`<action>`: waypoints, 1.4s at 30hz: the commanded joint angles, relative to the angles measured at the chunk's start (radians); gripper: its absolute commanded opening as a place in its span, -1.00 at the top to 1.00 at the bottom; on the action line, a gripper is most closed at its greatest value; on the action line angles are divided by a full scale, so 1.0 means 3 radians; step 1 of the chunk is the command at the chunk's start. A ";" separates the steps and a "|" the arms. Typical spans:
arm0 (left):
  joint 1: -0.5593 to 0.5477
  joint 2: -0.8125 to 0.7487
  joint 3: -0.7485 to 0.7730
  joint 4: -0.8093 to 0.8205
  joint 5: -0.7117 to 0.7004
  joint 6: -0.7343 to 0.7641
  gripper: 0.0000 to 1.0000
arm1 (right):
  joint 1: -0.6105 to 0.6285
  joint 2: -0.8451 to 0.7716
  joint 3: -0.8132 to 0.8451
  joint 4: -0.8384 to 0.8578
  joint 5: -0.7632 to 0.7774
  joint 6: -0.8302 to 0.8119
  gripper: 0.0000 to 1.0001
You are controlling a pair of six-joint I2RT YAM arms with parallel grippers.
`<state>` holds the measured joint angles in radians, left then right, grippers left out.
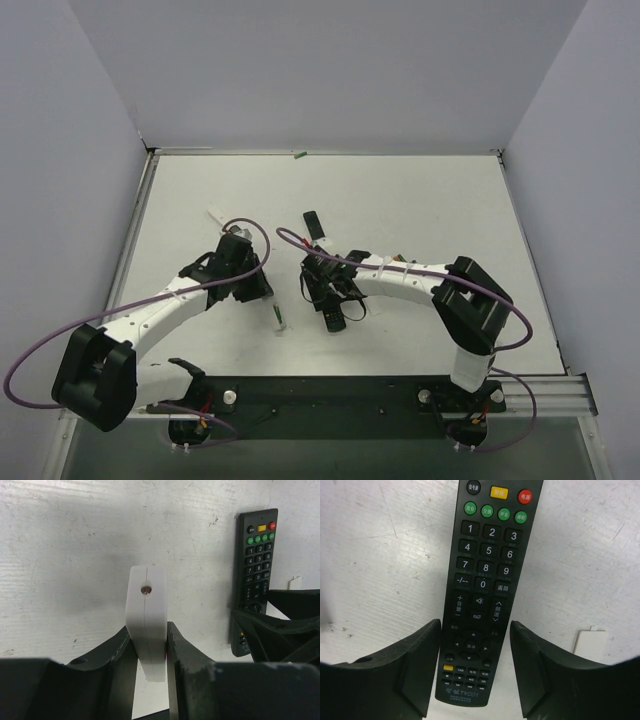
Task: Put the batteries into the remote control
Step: Place the battery at the center of the board.
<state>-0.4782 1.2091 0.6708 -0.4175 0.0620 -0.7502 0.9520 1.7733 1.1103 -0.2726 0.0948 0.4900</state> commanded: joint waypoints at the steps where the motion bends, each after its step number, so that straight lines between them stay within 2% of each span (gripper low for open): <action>1: -0.0063 0.0111 0.0300 -0.0198 -0.0109 0.0061 1.00 | -0.0080 0.0077 0.0088 -0.0160 0.0149 -0.0058 0.06; 3: -0.0088 0.0193 0.0361 -0.0265 -0.0181 0.0062 1.00 | -0.0151 0.0082 0.0047 -0.0130 0.0144 -0.0094 0.20; 4: -0.0119 0.0219 0.0427 -0.0346 -0.0181 0.0067 1.00 | -0.0177 0.0082 0.0037 -0.0114 0.0139 -0.0109 0.37; 7: -0.0195 0.0382 0.0611 -0.0530 -0.0339 0.0097 1.00 | -0.0289 0.0082 0.0006 -0.0109 0.0154 -0.0186 0.58; 9: -0.0246 0.0535 0.0724 -0.0648 -0.0482 0.0133 1.00 | -0.0340 0.0067 -0.0009 -0.0114 0.0185 -0.0227 0.63; 15: -0.0609 0.1091 0.1368 -0.1256 -0.1039 0.0143 1.00 | -0.0509 0.0020 -0.0035 -0.0063 0.0058 -0.0370 0.63; 21: -0.1059 0.1782 0.2088 -0.1972 -0.1740 0.0016 1.00 | -0.0576 -0.0082 -0.0178 0.0095 -0.0101 -0.0335 0.46; 22: -0.1090 0.1844 0.2145 -0.2094 -0.1791 0.0000 1.00 | -0.0581 -0.0097 -0.0198 0.0136 -0.0147 -0.0335 0.35; 24: -0.1126 0.1977 0.2227 -0.2162 -0.1843 -0.0041 1.00 | -0.0596 -0.0153 -0.0265 0.0172 -0.0178 -0.0335 0.33; 26: -0.1131 0.1998 0.2233 -0.2162 -0.1812 -0.0061 1.00 | -0.0601 -0.0214 -0.0306 0.0228 -0.0234 -0.0340 0.22; 30: -0.1131 0.1917 0.2192 -0.2055 -0.1685 -0.0071 1.00 | -0.0601 -0.0307 -0.0372 0.0295 -0.0290 -0.0350 0.07; 36: -0.1075 0.1758 0.2065 -0.1851 -0.1496 -0.0071 1.00 | -0.0601 -0.0521 -0.0454 0.0387 -0.0285 -0.0370 -0.04; 42: -0.0835 0.1156 0.1457 -0.1300 -0.1174 -0.0133 1.00 | -0.0489 -0.0910 -0.0500 0.0372 -0.0362 -0.0518 -0.18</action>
<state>-0.7811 1.7050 1.2049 -0.9318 -0.3637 -0.7700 0.7708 1.6108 0.9596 -0.1665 -0.0082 0.3714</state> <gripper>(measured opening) 0.343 0.568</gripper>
